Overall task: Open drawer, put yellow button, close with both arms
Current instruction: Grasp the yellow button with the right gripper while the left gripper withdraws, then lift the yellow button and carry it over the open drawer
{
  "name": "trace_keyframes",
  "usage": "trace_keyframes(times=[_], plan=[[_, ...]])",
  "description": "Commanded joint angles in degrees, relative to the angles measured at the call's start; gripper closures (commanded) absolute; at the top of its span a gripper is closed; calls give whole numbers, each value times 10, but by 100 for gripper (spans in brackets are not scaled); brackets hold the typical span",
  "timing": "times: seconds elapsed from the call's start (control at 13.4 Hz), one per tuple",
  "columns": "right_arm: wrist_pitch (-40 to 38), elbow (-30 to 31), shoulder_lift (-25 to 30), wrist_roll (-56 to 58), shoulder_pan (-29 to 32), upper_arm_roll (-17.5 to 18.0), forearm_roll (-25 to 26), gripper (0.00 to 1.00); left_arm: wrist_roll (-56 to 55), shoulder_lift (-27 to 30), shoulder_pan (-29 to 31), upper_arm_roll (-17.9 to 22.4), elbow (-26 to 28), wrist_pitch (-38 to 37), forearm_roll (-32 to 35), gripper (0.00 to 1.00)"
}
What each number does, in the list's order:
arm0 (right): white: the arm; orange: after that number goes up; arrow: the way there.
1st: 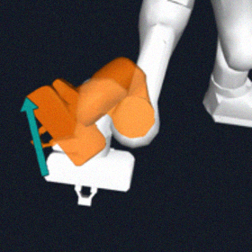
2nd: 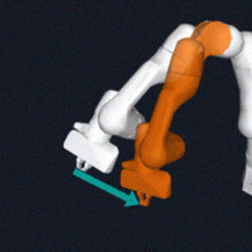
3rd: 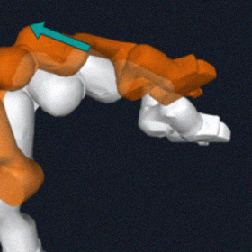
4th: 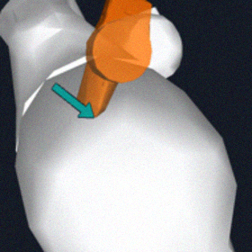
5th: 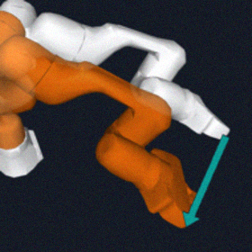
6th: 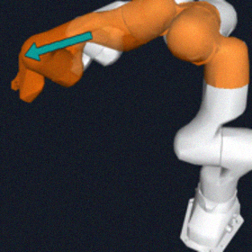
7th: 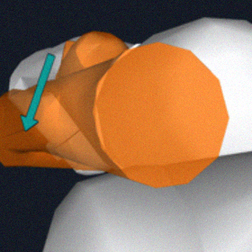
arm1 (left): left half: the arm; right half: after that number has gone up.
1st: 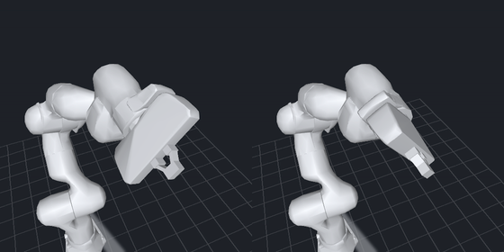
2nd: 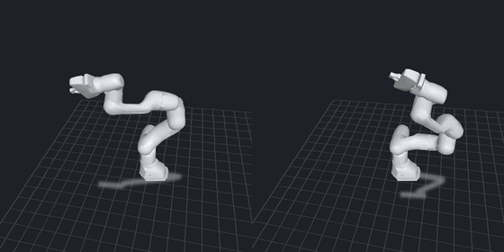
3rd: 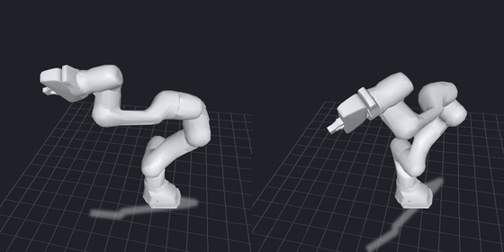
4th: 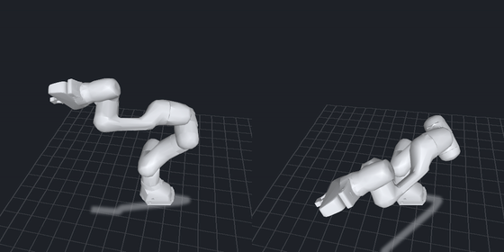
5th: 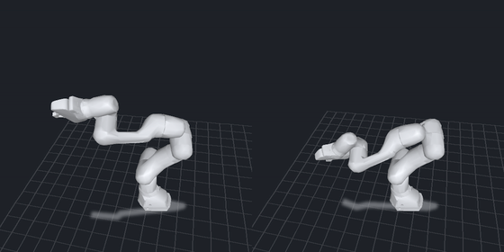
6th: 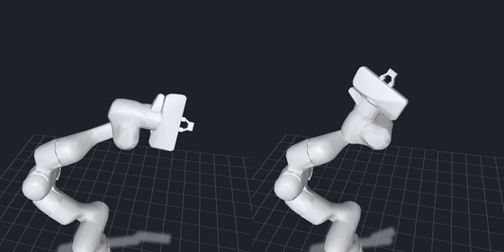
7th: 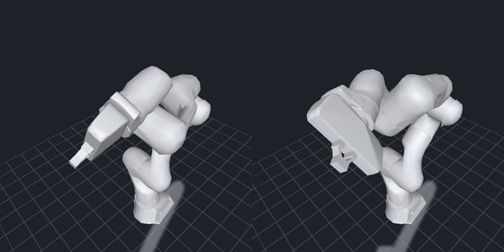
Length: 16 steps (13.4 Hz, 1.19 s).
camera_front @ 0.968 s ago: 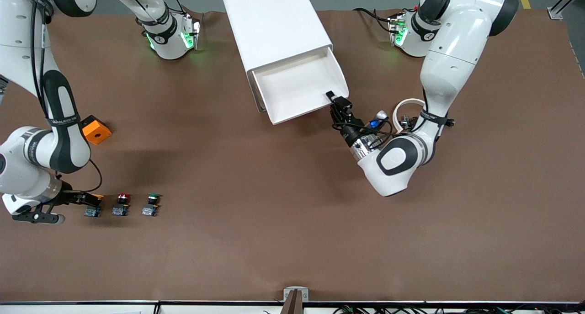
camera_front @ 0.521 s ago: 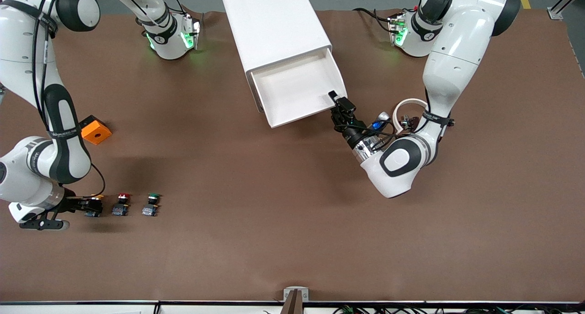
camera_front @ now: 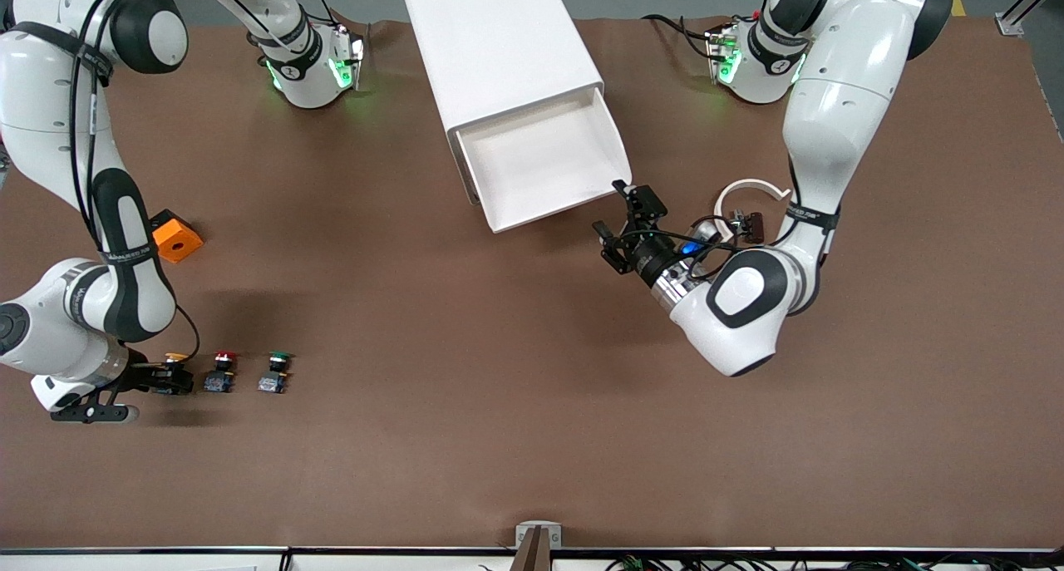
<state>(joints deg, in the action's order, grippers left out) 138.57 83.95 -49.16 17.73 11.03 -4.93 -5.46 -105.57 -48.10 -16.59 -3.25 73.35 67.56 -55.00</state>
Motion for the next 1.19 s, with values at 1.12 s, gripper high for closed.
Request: trace_keyframes(times=[1.12], plan=[[-384,3,269,-380,-168,17,-26,100,644,91,-14,87,-31,323,250,0]])
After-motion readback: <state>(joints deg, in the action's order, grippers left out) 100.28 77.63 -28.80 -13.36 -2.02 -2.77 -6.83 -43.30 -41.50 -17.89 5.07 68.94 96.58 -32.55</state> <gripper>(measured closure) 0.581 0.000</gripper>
